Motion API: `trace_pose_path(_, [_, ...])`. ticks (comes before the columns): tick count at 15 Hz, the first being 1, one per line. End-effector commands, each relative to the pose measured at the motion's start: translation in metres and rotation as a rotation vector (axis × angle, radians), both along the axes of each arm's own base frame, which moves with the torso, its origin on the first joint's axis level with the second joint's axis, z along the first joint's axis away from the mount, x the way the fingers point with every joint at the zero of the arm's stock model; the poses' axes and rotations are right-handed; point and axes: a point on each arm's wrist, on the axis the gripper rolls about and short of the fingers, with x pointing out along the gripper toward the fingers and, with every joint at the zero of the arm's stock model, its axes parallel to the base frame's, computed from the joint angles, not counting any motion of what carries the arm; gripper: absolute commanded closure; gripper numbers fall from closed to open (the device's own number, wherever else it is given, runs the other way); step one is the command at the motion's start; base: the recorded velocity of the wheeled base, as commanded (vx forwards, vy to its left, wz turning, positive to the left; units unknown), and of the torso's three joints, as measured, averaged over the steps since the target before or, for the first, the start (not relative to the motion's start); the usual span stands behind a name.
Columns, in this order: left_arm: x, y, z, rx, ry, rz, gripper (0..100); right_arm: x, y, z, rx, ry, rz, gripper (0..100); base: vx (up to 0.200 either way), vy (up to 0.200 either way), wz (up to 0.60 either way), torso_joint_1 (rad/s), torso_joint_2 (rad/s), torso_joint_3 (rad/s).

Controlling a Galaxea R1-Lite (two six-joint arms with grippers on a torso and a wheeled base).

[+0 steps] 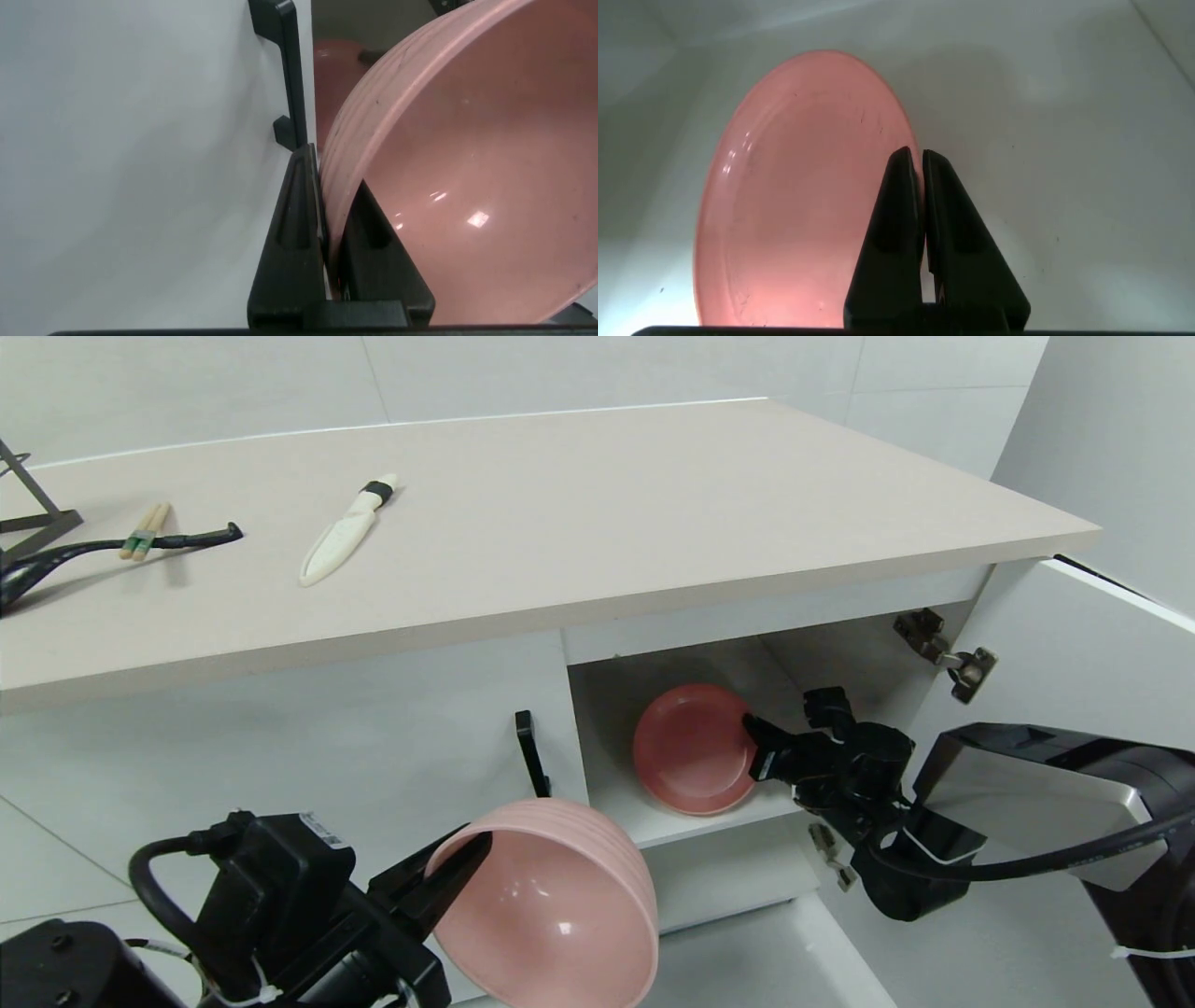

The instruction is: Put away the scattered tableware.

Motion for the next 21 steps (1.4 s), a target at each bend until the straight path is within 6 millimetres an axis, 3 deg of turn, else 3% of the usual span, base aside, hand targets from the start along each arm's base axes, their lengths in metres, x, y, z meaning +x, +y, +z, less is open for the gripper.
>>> trace_pose_path(1, [0.0, 0.0, 0.0, 0.0, 0.0, 0.0, 100, 0.004, 0.002, -0.001, 0.001, -0.004, 0.0, 100, 0.0, 0.0, 0.0, 0.0, 0.0, 0.0])
trace_pose_path(3, [0.0, 0.0, 0.0, 0.001, 0.001, 0.0, 100, 0.006, 0.002, -0.006, -0.005, 0.013, -0.011, 100, 0.0, 0.0, 0.0, 0.0, 0.0, 0.0])
trace_pose_path(4, [0.0, 0.0, 0.0, 0.001, 0.001, 0.0, 100, 0.006, 0.002, -0.01, -0.007, 0.02, -0.02, 0, 0.0, 0.0, 0.0, 0.0, 0.0, 0.0])
trace_pose_path(7, [0.0, 0.0, 0.0, 0.001, 0.001, 0.002, 100, 0.01, 0.002, -0.009, -0.001, 0.006, -0.031, 0, 0.0, 0.0, 0.0, 0.0, 0.0, 0.0])
trace_pose_path(10, [0.001, -0.001, -0.002, 0.007, 0.008, 0.002, 100, 0.003, 0.0, 0.028, 0.022, -0.066, -0.033, 0, 0.0, 0.0, 0.0, 0.0, 0.0, 0.0])
trace_pose_path(12, [0.001, -0.002, -0.003, 0.009, 0.01, -0.001, 100, -0.023, -0.002, 0.057, 0.025, -0.085, -0.017, 0, 0.0, 0.0, 0.0, 0.0, 0.0, 0.0])
trace_pose_path(14, [-0.002, -0.005, -0.002, 0.008, 0.009, -0.027, 100, -0.064, -0.001, 0.071, -0.008, -0.047, 0.026, 0, 0.0, 0.0, 0.0, 0.0, 0.0, 0.0])
trace_pose_path(17, [-0.008, -0.016, -0.005, 0.022, 0.018, -0.095, 100, -0.125, -0.006, 0.077, -0.148, -0.011, 0.078, 0, 0.0, 0.0, 0.0, 0.0, 0.0, 0.0])
trace_pose_path(21, [-0.006, -0.024, -0.015, 0.093, 0.031, -0.117, 100, -0.168, -0.023, 0.084, -0.232, 0.0, 0.087, 0, 0.0, 0.0, 0.0, 0.0, 0.0, 0.0])
